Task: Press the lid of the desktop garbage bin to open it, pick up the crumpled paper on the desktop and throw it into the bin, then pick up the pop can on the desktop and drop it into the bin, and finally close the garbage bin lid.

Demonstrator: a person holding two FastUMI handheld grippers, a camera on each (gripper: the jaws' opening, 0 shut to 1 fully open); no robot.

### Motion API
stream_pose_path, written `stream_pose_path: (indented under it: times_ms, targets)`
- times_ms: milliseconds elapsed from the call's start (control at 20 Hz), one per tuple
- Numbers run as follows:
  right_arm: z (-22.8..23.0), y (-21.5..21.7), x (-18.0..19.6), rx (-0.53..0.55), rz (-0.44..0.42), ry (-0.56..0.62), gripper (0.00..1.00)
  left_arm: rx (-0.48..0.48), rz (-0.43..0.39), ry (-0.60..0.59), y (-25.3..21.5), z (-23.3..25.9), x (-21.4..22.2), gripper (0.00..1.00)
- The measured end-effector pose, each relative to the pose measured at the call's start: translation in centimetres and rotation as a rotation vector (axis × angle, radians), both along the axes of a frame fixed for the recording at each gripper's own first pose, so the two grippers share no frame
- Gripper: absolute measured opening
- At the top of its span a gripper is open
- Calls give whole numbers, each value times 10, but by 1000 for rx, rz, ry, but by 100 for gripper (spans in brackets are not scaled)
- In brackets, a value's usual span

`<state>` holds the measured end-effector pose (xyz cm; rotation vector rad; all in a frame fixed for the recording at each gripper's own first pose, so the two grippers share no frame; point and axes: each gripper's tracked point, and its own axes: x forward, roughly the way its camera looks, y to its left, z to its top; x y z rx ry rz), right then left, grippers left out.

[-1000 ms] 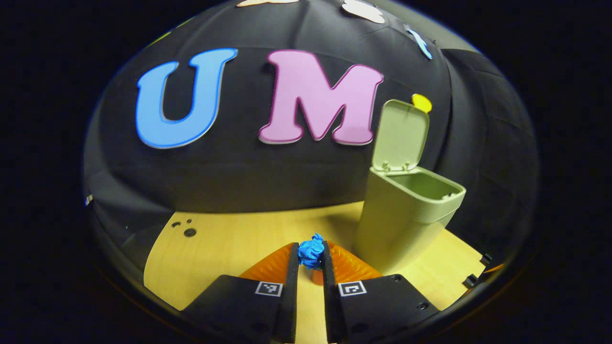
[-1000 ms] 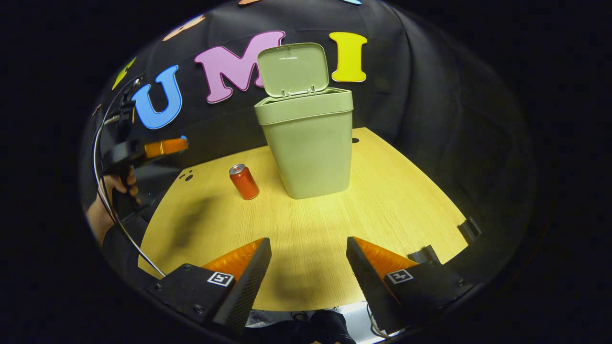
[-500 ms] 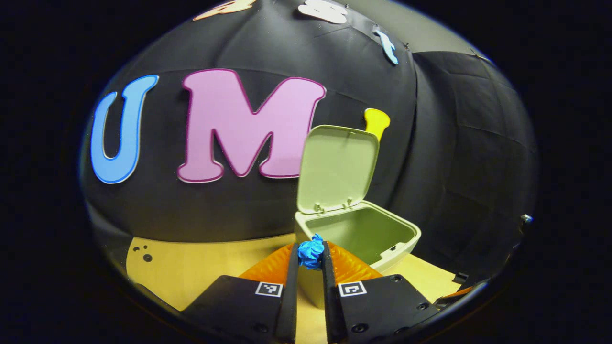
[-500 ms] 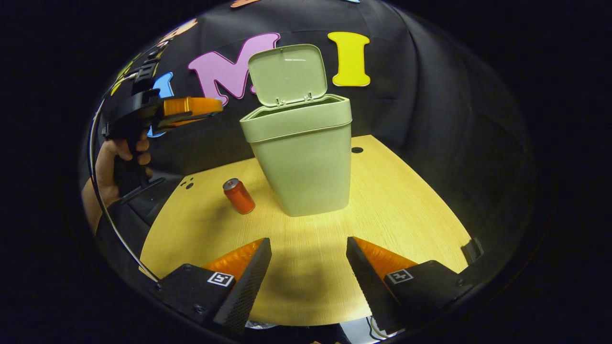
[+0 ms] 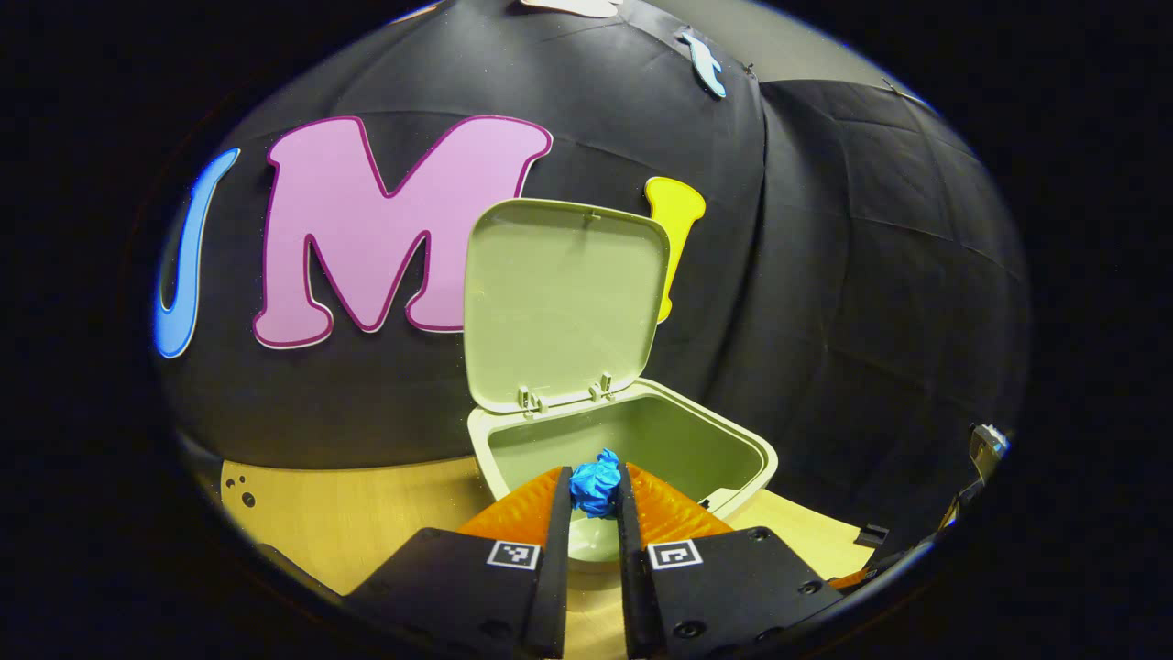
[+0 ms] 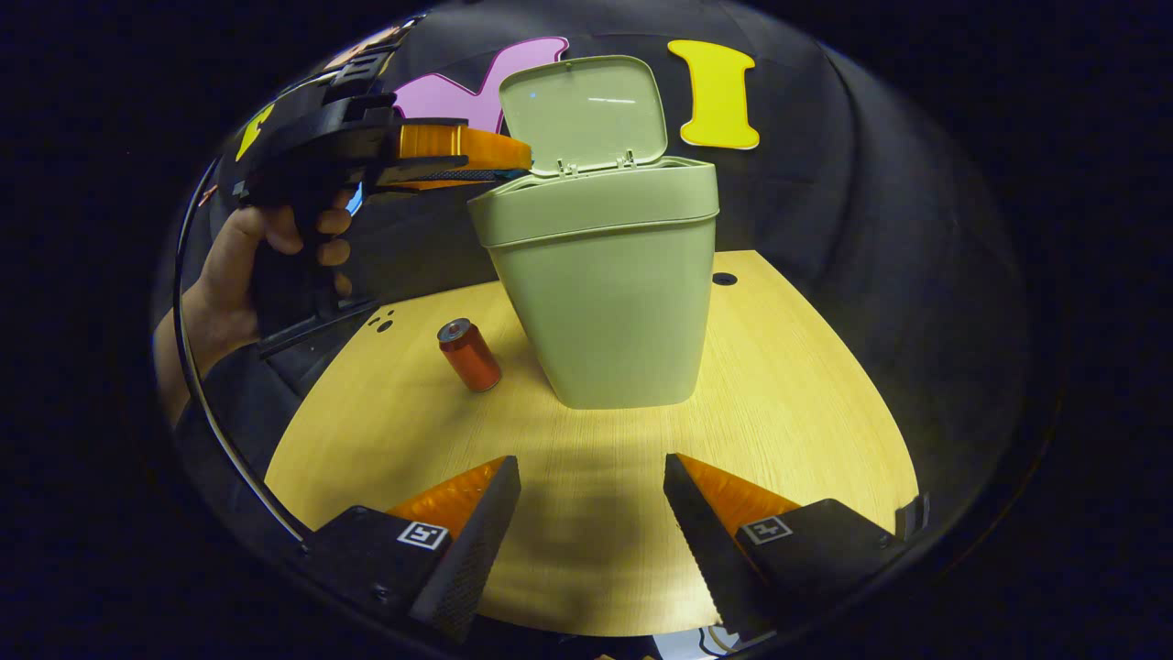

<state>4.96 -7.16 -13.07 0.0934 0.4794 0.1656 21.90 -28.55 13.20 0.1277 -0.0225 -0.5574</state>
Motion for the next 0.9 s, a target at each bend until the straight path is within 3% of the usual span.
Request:
stream_pose_path:
  times_ms: [200, 400, 450, 550, 900]
  targets:
    - [-5, -4, 13, 13, 14, 13, 99, 18, -41, 7, -15, -5, 4, 35]
    - [-20, -3, 18, 12, 35, 53, 99, 13, -22, -16, -14, -1, 7, 55]
    - [-22, -2, 19, 11, 42, 57, 99, 11, -9, -22, -11, 0, 9, 63]
    - [-24, 3, 22, 4, 62, 61, 99, 11, 31, -40, -4, 1, 16, 96]
    - [-49, 30, 20, 0, 136, 145, 99, -48, 224, -120, 80, 0, -23, 98]
